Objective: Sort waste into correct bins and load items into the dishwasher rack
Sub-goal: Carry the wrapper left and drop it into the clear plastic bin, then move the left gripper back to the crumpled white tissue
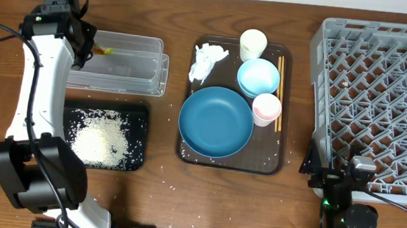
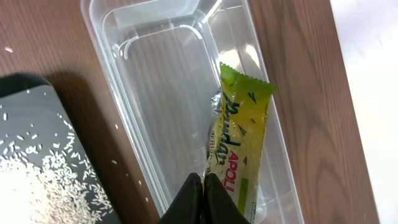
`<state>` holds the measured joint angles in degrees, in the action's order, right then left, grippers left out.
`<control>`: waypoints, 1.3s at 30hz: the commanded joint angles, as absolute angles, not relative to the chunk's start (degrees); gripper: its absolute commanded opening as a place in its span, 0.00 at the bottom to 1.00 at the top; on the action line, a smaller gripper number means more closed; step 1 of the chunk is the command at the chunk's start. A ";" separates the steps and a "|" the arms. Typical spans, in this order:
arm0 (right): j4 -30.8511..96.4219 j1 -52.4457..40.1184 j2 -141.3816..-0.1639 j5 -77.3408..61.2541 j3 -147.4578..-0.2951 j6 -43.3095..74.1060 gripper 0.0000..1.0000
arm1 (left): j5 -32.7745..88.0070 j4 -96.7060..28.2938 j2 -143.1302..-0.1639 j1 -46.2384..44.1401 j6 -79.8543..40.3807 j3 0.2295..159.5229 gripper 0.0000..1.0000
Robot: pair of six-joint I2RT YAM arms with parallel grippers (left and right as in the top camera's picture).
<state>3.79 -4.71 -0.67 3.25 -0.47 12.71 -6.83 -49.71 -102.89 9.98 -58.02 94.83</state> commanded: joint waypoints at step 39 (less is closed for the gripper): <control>3.88 -4.29 -0.32 3.62 -0.32 11.92 0.99 | -4.51 -23.05 -109.56 -22.90 5.26 94.85 0.70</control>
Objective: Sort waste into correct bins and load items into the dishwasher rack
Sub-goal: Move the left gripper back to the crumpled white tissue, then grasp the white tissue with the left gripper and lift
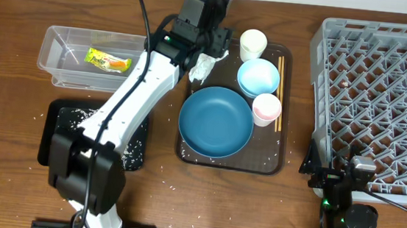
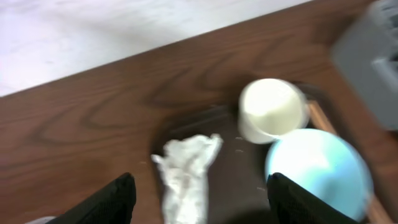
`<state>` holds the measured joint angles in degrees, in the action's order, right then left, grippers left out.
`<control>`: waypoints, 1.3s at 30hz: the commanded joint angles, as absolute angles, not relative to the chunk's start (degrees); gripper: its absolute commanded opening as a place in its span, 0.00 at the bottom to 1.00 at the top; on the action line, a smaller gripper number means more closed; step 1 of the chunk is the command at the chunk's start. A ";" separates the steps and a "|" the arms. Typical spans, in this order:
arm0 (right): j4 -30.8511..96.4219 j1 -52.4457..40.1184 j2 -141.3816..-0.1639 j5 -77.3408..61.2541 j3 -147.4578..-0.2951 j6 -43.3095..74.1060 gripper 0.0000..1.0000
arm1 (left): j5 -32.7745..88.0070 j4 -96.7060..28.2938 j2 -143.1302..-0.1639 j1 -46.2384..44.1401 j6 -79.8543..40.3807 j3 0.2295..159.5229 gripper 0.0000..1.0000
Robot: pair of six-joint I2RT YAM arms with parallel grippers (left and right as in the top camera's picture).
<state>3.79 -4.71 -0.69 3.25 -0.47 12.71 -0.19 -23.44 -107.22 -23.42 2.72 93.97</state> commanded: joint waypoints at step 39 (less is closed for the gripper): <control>3.88 -4.32 -0.32 3.62 -0.32 11.92 0.99 | -0.69 -18.55 -128.86 -22.79 5.37 94.83 0.32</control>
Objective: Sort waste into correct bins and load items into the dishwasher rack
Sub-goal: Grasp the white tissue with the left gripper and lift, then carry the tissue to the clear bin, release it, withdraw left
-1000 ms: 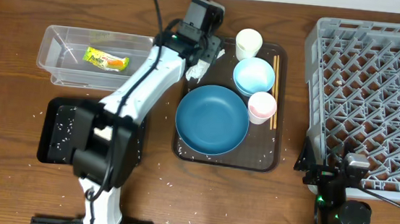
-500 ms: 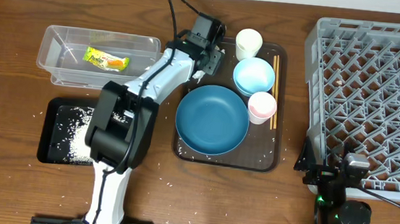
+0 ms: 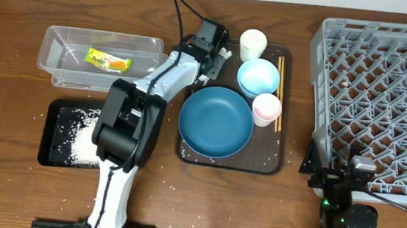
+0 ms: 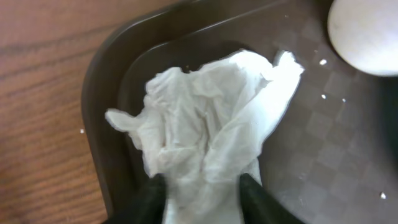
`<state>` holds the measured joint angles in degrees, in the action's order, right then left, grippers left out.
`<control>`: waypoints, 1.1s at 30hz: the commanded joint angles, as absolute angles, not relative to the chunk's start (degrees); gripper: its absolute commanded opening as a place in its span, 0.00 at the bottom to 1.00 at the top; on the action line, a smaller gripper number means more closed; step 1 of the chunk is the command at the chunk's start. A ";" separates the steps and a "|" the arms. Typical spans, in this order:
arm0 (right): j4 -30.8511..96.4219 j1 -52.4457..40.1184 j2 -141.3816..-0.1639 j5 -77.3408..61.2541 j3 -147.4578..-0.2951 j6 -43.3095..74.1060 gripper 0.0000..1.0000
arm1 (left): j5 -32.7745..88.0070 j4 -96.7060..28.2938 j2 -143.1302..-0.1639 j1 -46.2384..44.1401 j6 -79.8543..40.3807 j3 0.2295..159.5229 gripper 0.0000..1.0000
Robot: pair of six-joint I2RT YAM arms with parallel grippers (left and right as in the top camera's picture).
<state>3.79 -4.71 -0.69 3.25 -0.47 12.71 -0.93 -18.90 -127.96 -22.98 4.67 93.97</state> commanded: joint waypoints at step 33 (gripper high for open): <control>3.88 -4.32 -0.32 3.62 -0.32 11.92 0.99 | -13.56 -25.65 -100.97 -8.97 -26.09 94.85 0.06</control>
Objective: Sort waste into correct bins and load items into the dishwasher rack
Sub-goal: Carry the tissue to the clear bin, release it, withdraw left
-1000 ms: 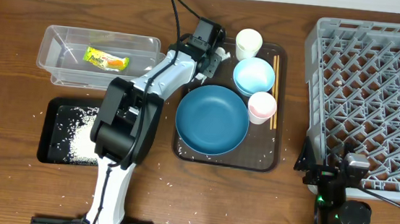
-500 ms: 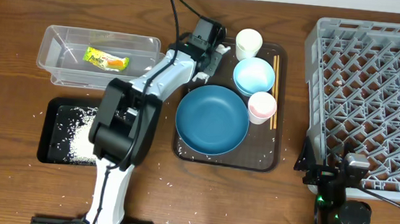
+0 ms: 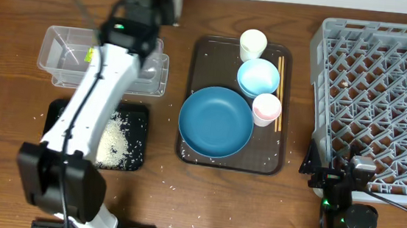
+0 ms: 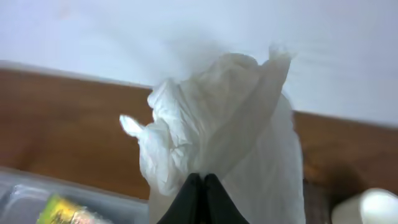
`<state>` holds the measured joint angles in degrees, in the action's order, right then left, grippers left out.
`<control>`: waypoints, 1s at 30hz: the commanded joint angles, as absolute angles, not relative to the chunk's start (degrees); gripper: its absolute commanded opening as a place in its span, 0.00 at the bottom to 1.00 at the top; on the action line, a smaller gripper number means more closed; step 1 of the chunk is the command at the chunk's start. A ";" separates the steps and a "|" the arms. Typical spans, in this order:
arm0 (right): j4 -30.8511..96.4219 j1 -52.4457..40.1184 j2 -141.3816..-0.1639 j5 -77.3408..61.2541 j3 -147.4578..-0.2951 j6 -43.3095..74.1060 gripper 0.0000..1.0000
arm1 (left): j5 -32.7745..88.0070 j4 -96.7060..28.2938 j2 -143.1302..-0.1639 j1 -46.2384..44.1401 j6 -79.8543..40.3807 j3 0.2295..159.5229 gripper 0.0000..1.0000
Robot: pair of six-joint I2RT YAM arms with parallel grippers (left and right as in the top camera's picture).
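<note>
A crumpled white tissue (image 4: 217,124) hangs in the air, with my left gripper (image 4: 200,182) shut on its lower part. In the left wrist view a clear plastic bin (image 4: 25,199) with a yellow-green snack wrapper (image 4: 59,211) shows below left, and a cream cup (image 4: 373,208) below right. In the overhead view my left arm (image 3: 134,19) reaches over the right end of the clear bin (image 3: 68,61) and hides the tissue. My right arm (image 3: 341,189) is folded by the rack's front left corner, its fingers unclear.
A brown tray (image 3: 193,150) holds a blue plate (image 3: 216,121), a light blue bowl (image 3: 258,78), a pink cup (image 3: 267,108), the cream cup (image 3: 252,43) and chopsticks (image 3: 282,69). A black tray (image 3: 141,112) with spilled rice lies front left. The grey dishwasher rack (image 3: 378,100) stands at the right.
My left gripper was open astride the tissue on the brown tray. Now it is shut on the tissue, raised and further left, by the clear bin. The tissue is gone from the tray.
My left gripper was shut over the clear bin, the snack wrapper lying inside. Then it was open above the tissue at the brown tray's back left corner, then low with its fingers astride the tissue. Now it holds the tissue up near the bin.
</note>
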<state>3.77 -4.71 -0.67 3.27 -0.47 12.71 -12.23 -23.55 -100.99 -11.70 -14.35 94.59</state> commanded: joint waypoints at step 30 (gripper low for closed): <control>3.88 -4.29 -0.32 3.62 -0.32 11.92 0.99 | -13.61 -40.23 -100.86 3.57 -59.00 94.83 0.53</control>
